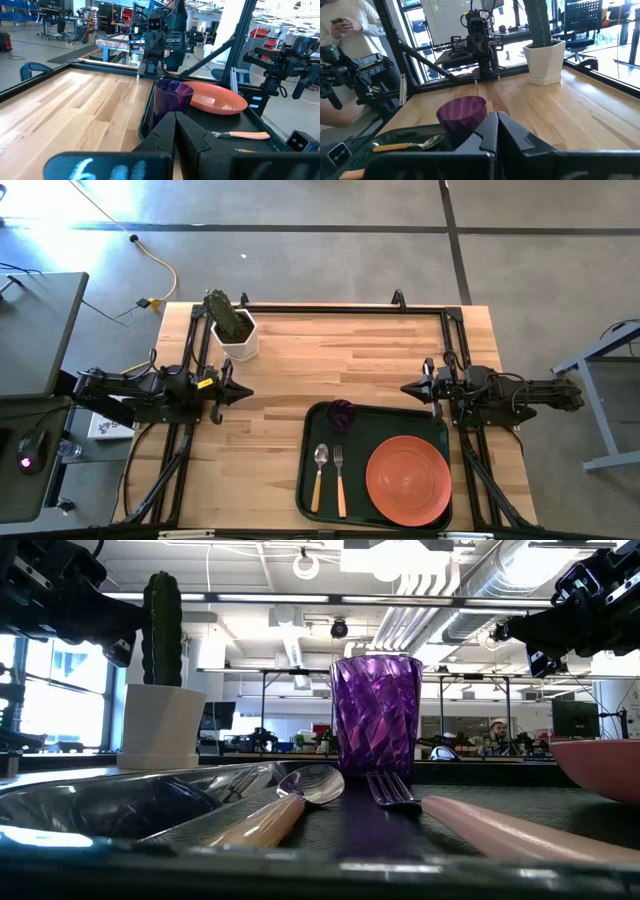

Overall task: Pick and place plate/cup/fork/spoon on tray
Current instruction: Return to Home Position

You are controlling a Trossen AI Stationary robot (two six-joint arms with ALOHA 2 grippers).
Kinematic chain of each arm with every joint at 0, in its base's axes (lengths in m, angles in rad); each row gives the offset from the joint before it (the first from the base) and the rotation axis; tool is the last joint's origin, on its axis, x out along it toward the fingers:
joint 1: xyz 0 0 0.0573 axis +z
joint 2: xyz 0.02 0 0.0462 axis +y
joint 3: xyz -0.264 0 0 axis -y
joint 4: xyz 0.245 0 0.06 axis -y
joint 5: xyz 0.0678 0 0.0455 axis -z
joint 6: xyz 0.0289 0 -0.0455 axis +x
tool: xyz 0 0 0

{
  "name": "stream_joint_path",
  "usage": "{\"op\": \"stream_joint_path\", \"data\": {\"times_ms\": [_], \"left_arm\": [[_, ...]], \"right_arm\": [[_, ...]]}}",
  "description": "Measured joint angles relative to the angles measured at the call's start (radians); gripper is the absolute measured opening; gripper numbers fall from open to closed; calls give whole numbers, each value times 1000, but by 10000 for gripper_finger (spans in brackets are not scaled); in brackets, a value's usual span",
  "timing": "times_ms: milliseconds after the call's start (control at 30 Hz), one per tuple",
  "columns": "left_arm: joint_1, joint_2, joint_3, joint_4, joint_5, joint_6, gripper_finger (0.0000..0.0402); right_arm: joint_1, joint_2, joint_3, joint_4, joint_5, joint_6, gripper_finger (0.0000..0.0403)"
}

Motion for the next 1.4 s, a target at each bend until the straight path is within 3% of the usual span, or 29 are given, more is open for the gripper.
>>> {"op": "stream_joint_path", "data": {"times_ms": [1400], "left_arm": [[1, 40, 0, 6, 0, 0, 0]], "right_arm": [[0, 0, 0, 0, 0, 0, 0]]}}
